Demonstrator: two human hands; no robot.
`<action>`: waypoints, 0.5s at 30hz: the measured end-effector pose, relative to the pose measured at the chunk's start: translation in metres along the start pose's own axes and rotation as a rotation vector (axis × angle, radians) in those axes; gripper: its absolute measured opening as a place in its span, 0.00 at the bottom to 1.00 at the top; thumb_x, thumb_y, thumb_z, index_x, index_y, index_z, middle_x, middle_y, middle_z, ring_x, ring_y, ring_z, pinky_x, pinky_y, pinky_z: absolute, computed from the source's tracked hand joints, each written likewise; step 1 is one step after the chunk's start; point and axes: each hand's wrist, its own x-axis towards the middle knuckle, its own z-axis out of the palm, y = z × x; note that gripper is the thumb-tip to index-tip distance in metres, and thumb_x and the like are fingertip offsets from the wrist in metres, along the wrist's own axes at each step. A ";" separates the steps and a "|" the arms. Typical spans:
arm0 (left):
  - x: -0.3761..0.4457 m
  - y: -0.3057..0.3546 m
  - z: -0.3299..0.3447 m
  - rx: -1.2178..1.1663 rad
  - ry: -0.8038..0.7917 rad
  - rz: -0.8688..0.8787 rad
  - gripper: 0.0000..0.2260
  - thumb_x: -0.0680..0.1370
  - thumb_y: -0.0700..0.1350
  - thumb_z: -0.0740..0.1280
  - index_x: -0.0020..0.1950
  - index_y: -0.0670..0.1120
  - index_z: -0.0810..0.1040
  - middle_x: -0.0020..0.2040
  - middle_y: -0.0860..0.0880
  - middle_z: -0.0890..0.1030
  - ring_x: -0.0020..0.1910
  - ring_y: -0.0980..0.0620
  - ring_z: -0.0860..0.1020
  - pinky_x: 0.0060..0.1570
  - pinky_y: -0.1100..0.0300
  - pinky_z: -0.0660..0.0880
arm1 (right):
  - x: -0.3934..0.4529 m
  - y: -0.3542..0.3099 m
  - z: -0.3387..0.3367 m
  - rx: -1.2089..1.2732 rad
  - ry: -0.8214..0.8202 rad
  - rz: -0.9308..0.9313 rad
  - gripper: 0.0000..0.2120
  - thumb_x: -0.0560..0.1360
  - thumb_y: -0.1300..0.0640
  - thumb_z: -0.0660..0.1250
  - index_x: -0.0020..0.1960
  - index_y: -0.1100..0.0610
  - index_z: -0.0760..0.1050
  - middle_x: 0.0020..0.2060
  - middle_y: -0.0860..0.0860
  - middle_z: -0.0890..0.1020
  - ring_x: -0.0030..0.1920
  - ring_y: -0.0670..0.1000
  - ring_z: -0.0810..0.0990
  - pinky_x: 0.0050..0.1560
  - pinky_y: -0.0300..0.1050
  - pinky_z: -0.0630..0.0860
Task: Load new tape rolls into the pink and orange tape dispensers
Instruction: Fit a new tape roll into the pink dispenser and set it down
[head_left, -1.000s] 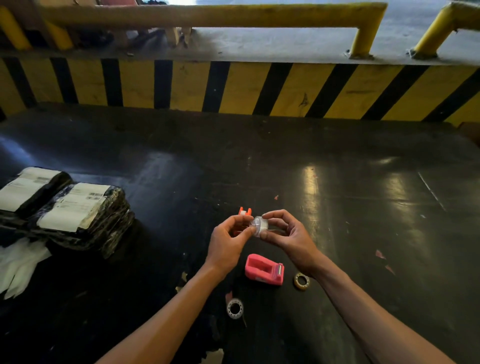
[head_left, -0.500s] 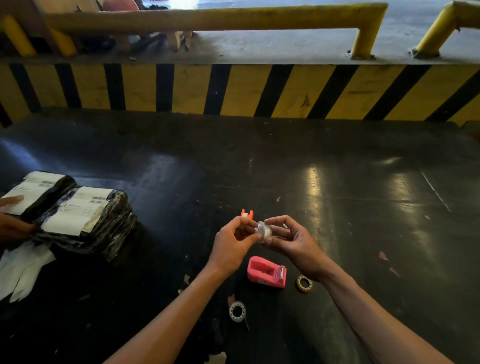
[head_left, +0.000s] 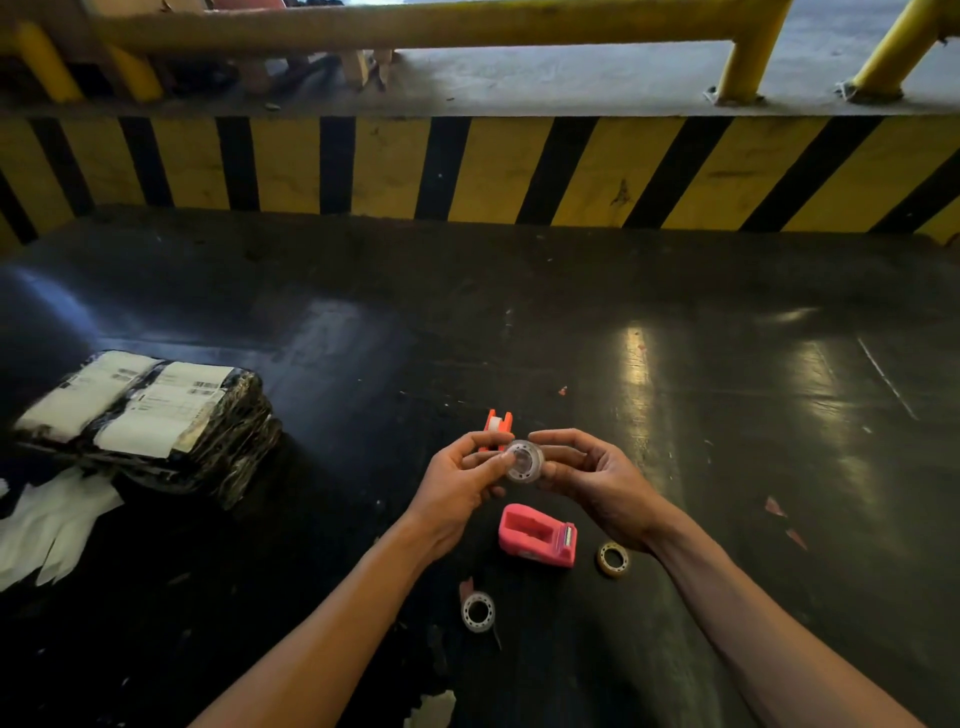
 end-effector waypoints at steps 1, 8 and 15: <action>0.000 0.001 0.000 -0.010 -0.001 -0.012 0.12 0.78 0.38 0.71 0.61 0.42 0.79 0.54 0.42 0.86 0.53 0.46 0.84 0.49 0.53 0.79 | 0.000 0.000 -0.001 -0.018 0.006 0.001 0.17 0.75 0.67 0.68 0.64 0.62 0.76 0.59 0.63 0.83 0.61 0.60 0.81 0.60 0.52 0.80; 0.000 -0.006 0.001 0.088 0.018 0.066 0.11 0.77 0.35 0.72 0.59 0.40 0.79 0.52 0.41 0.86 0.50 0.48 0.86 0.44 0.61 0.81 | -0.005 -0.005 0.002 -0.232 0.053 -0.015 0.14 0.76 0.60 0.71 0.60 0.60 0.78 0.51 0.58 0.86 0.53 0.55 0.85 0.51 0.45 0.82; 0.003 -0.019 -0.003 0.278 -0.047 0.119 0.11 0.76 0.37 0.72 0.57 0.46 0.80 0.54 0.43 0.84 0.55 0.50 0.84 0.58 0.53 0.81 | 0.000 0.006 -0.002 -0.471 0.073 -0.062 0.12 0.74 0.61 0.74 0.55 0.58 0.78 0.44 0.54 0.86 0.46 0.51 0.86 0.48 0.45 0.82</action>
